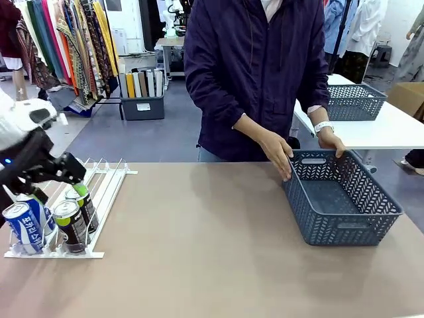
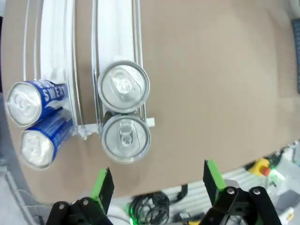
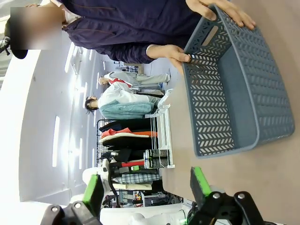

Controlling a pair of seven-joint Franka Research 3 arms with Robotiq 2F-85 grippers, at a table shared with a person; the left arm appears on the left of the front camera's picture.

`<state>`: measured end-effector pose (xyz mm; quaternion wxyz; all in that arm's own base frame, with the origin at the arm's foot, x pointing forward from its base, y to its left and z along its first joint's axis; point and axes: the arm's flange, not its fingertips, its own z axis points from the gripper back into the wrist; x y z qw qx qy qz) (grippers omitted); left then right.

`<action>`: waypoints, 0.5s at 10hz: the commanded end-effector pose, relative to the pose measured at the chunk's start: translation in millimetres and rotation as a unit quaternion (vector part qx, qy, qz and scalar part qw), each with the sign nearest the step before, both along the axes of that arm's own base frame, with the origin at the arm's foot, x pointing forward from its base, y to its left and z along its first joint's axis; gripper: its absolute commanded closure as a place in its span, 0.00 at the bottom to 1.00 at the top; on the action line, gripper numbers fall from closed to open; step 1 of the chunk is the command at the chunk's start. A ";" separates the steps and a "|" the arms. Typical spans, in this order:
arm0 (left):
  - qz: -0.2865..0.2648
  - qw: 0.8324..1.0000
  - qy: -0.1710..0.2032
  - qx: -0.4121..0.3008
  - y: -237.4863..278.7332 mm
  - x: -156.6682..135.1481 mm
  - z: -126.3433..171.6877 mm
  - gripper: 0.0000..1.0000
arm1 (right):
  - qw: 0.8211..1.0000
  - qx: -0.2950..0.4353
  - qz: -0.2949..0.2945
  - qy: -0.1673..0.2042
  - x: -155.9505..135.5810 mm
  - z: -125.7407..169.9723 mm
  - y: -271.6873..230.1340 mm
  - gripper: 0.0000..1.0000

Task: Retrieve and store the cans from the dispenser.
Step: Pick up one can from the Automatic Can Dispenser and place it in the middle of the table.

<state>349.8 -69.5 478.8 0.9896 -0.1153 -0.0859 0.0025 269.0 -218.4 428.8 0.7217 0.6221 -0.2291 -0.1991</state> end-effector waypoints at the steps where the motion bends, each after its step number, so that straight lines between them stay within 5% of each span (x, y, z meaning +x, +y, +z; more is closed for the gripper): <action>1: 0.036 0.998 0.003 0.043 -8.1 4.5 -24.4 0.00 | 1.000 0.005 0.001 0.000 -1.3 3.1 -0.6 0.00; 5: -0.002 0.997 0.025 0.072 -7.1 21.5 -52.0 0.00 | 1.000 0.005 0.001 0.000 -1.3 3.1 -0.6 0.00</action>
